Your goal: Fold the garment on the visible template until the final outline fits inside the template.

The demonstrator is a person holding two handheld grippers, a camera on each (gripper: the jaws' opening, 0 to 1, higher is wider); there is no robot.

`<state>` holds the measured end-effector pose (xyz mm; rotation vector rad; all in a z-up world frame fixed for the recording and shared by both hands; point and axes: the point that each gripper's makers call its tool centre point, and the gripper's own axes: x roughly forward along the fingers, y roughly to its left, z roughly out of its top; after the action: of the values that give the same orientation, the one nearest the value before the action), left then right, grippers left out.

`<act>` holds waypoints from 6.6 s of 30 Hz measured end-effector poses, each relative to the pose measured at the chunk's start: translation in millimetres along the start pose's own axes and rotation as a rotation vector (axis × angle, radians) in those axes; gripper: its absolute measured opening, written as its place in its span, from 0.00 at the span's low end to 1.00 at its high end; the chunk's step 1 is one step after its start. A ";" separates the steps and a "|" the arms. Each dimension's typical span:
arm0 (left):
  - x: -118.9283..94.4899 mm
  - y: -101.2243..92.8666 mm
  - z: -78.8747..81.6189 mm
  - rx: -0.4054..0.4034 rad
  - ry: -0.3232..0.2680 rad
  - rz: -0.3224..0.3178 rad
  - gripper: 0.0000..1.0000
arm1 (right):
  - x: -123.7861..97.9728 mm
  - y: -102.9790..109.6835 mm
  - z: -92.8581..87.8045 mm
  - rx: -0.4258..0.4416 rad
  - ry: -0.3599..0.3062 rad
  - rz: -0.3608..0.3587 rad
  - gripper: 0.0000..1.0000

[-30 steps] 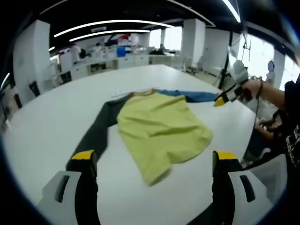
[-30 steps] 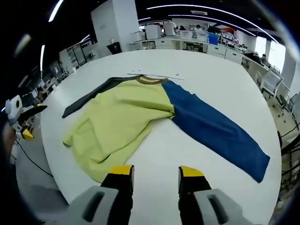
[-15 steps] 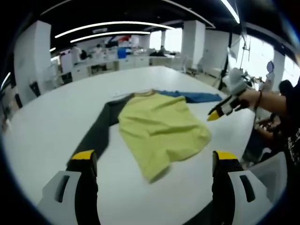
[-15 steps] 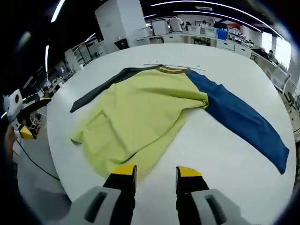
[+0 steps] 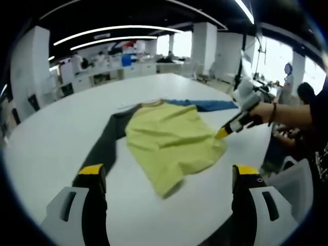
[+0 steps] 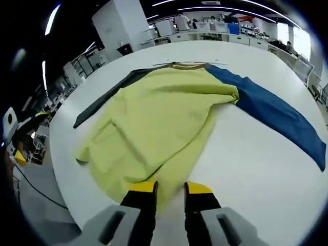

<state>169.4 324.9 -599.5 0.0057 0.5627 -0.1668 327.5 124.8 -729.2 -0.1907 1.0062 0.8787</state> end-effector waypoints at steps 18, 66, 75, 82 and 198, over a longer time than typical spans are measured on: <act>12.6 2.1 0.7 0.005 0.011 -0.019 0.99 | -25.8 28.3 38.9 -0.032 -0.096 0.063 0.00; -3.9 5.3 -6.8 -0.051 0.005 0.031 0.99 | 41.3 71.5 80.7 -0.013 0.011 0.154 0.16; -4.9 13.9 -1.4 -0.047 -0.004 0.051 0.99 | 18.9 57.9 85.5 -0.039 -0.021 0.111 0.18; -0.8 21.3 4.4 -0.051 -0.023 0.054 0.97 | 13.2 45.1 70.5 -0.063 0.019 0.064 0.18; 29.2 45.5 -74.0 -0.177 0.167 0.210 0.00 | -60.5 -34.0 -47.6 0.021 0.014 -0.061 0.00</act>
<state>161.7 369.0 -679.5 -0.0939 0.7379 0.0894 306.5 44.6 -715.2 -0.2097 1.0174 0.8119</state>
